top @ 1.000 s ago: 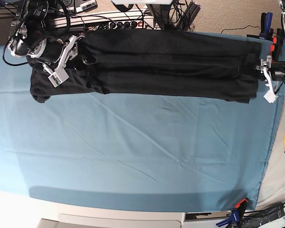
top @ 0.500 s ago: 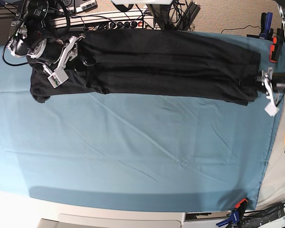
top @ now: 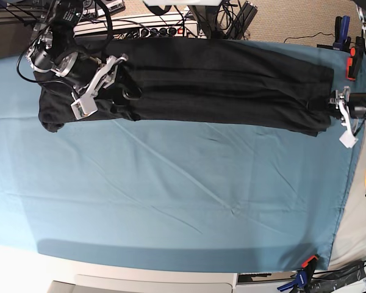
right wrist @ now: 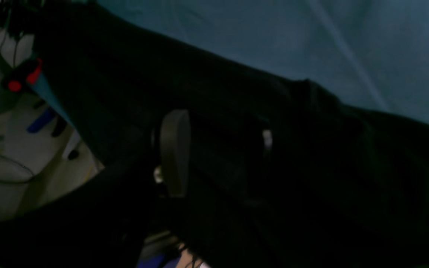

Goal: Fold the T-shirt properly
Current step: 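Lift the band's end and carry it toward the right gripper with the left gripper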

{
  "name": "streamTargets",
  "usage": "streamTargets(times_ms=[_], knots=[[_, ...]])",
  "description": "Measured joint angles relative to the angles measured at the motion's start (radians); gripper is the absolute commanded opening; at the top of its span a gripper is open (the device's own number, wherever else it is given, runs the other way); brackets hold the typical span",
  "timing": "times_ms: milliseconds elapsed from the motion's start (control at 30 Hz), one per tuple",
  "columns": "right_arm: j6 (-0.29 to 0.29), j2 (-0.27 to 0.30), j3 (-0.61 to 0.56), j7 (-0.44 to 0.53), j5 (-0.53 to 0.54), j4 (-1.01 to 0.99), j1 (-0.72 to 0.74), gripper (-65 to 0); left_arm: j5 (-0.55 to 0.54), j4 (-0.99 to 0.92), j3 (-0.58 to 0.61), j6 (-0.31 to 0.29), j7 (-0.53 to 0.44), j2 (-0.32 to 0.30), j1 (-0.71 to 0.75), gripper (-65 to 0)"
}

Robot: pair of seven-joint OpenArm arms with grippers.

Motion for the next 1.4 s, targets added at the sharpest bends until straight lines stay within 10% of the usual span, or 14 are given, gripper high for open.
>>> streamTargets(times_ms=[667,1400], knots=[[0.0,0.003,0.438,0.056,-0.098,0.0,0.089,-40.5,0.003,0.676,0.0,-0.034,0.01,0.142,0.212,-65.0],[0.0,0.105,0.628,0.056,-0.09,0.0,0.019,-40.6,0.315,0.698,0.356,-0.015,-0.088,0.437,0.116,-65.0]])
